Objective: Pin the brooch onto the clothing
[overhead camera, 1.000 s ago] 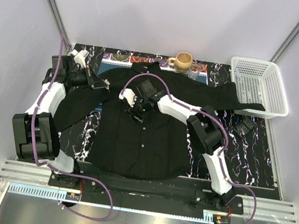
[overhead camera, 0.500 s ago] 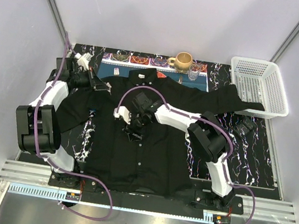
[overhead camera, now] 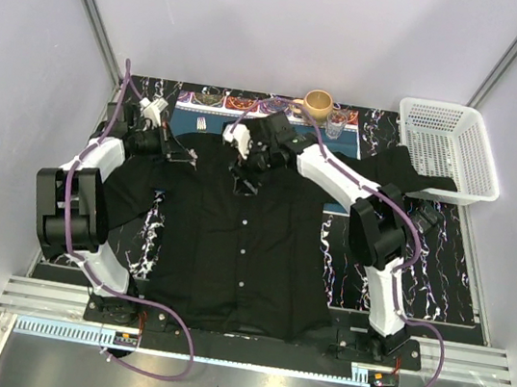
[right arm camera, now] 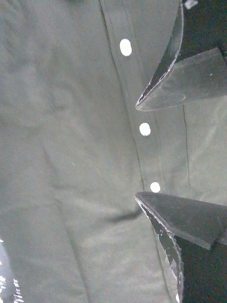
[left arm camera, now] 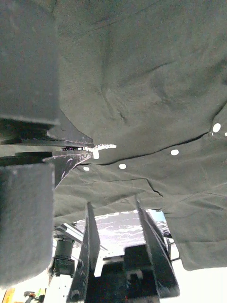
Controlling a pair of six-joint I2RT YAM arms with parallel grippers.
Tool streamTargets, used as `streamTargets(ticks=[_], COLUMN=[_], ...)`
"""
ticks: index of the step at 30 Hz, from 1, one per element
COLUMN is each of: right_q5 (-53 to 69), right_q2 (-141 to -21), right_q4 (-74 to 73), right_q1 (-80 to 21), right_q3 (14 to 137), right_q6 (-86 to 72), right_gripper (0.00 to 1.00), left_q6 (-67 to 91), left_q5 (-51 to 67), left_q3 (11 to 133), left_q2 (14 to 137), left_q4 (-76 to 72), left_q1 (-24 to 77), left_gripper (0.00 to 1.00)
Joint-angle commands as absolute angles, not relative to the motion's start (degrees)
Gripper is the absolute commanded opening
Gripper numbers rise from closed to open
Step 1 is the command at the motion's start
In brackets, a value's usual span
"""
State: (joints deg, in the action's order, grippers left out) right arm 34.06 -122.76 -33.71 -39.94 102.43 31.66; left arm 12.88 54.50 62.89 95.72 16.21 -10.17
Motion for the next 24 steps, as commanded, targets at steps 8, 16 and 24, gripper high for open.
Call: streamTargets(ticks=[8, 16, 24], right_q5=[38.49, 40.25, 44.55], right_q2=[-134.37, -141.68, -139.23], right_q4=[-23.04, -19.16, -19.34], right_q1=[-38.67, -38.76, -38.85], right_q3=[116.36, 124.01, 117.35], right_q6=[36.12, 39.89, 52.46], right_gripper=[0.81, 0.81, 0.77], left_q6=[7.56, 3.25, 5.01], left_q5=[58.71, 65.12, 63.37], left_q3=[68.38, 68.2, 69.17], left_q2=[96.06, 99.23, 100.89], left_q4=[19.24, 23.73, 20.14], left_q1=[-10.02, -10.72, -10.99], left_gripper=[0.0, 0.0, 0.0])
